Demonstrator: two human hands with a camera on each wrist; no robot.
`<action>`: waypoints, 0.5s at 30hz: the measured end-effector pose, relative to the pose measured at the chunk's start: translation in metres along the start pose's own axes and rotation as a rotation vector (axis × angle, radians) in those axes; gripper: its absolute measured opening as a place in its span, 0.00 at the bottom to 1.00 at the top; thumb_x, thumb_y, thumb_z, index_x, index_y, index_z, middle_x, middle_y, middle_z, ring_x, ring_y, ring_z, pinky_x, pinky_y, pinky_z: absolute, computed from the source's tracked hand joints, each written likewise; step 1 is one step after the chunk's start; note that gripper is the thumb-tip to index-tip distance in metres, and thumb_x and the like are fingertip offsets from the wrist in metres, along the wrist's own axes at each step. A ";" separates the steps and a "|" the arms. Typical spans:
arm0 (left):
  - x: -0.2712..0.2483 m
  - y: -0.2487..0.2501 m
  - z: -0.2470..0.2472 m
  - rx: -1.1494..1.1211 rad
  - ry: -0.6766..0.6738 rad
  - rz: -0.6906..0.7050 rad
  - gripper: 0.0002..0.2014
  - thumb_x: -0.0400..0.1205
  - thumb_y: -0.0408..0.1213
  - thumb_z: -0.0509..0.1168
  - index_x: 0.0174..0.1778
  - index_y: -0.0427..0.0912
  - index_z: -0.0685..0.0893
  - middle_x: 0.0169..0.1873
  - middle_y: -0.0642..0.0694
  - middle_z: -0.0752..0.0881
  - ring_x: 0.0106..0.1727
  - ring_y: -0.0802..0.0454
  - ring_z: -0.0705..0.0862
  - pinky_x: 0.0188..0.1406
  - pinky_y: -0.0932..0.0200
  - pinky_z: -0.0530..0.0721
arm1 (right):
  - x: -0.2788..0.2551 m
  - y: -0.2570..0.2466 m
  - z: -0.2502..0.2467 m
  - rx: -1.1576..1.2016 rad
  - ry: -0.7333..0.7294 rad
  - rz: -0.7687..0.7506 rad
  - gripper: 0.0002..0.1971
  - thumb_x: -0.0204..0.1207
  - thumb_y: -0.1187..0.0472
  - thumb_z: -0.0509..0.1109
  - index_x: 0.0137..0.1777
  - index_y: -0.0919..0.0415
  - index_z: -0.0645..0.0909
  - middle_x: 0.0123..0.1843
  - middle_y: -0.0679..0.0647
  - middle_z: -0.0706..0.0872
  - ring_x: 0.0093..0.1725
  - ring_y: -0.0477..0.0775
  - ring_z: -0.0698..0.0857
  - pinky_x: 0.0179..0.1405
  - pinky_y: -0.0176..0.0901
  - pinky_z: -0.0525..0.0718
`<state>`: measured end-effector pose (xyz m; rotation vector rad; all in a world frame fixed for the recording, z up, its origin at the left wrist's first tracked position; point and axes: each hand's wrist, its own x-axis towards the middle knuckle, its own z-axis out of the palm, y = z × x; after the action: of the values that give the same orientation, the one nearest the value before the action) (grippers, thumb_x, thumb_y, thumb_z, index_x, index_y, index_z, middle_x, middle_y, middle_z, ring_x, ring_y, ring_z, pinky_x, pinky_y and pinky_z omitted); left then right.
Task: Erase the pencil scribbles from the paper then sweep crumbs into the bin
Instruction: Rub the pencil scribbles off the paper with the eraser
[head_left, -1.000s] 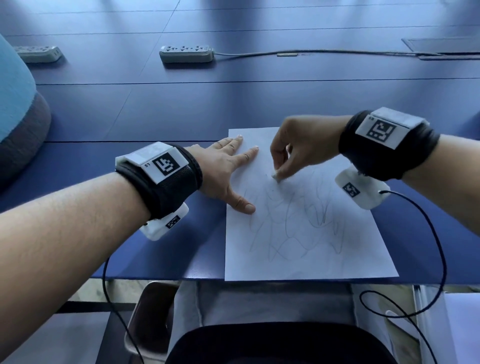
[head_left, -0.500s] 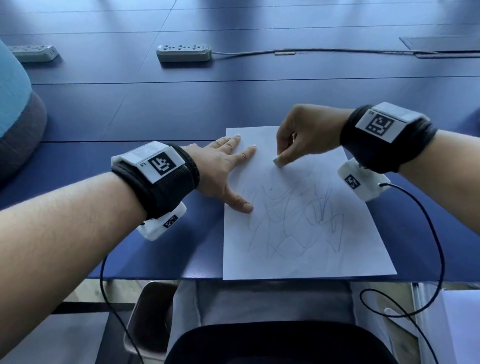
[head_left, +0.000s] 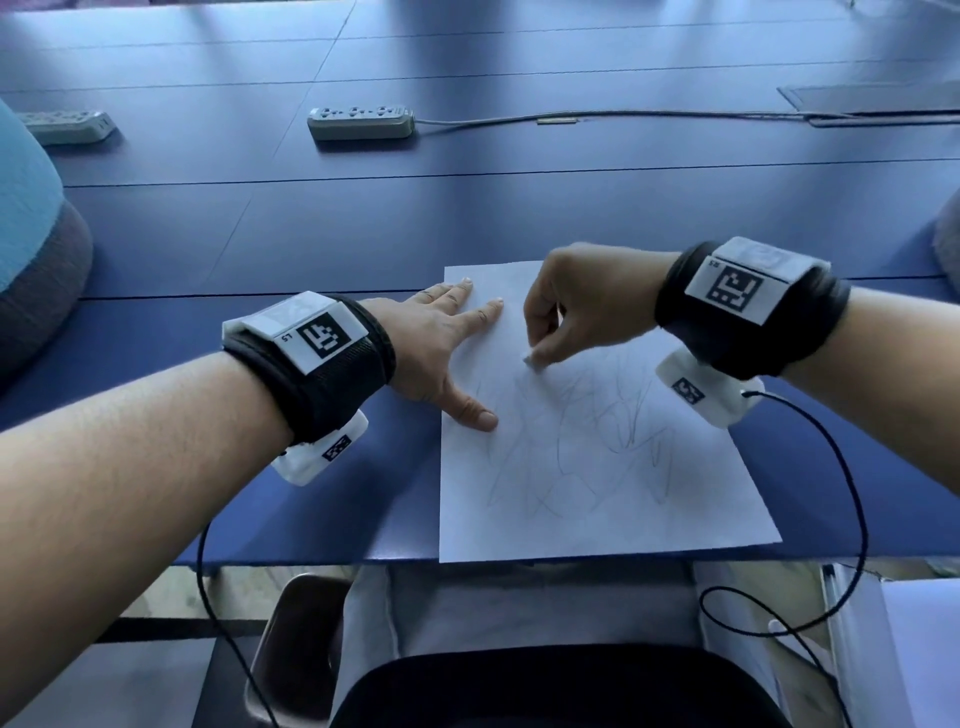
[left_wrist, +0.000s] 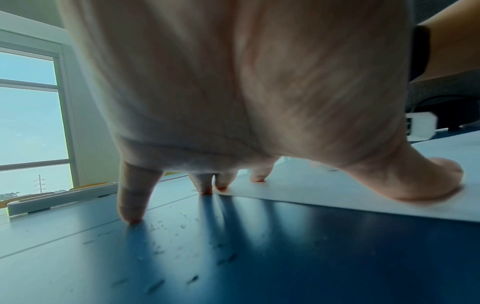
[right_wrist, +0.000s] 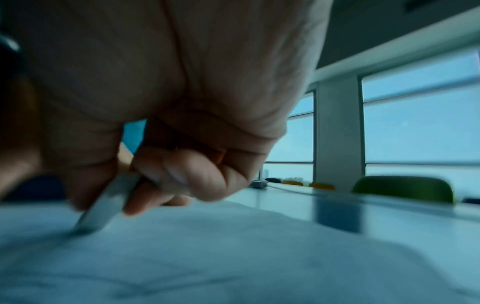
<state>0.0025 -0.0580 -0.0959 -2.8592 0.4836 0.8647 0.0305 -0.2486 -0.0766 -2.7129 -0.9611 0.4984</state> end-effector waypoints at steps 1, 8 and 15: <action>0.000 0.000 -0.001 0.003 -0.004 -0.003 0.69 0.51 0.82 0.60 0.84 0.62 0.32 0.86 0.50 0.34 0.86 0.54 0.34 0.85 0.42 0.51 | 0.001 0.002 -0.002 0.002 0.038 0.013 0.08 0.70 0.51 0.80 0.36 0.54 0.90 0.26 0.43 0.84 0.27 0.40 0.79 0.31 0.36 0.76; 0.002 0.005 -0.007 0.020 0.037 0.018 0.65 0.59 0.78 0.69 0.87 0.56 0.46 0.88 0.48 0.43 0.88 0.52 0.45 0.84 0.45 0.56 | -0.009 0.003 -0.003 0.087 -0.095 0.025 0.08 0.72 0.49 0.78 0.40 0.52 0.90 0.31 0.49 0.89 0.27 0.47 0.88 0.33 0.36 0.88; 0.014 0.030 -0.013 0.037 0.204 0.065 0.46 0.61 0.78 0.69 0.60 0.45 0.67 0.58 0.51 0.77 0.50 0.49 0.76 0.45 0.53 0.75 | -0.006 0.034 -0.008 0.086 0.130 0.085 0.08 0.72 0.50 0.79 0.42 0.54 0.91 0.35 0.46 0.90 0.28 0.38 0.84 0.36 0.35 0.84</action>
<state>0.0103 -0.0931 -0.0937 -2.9264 0.6104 0.5676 0.0484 -0.2792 -0.0782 -2.6796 -0.7764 0.3643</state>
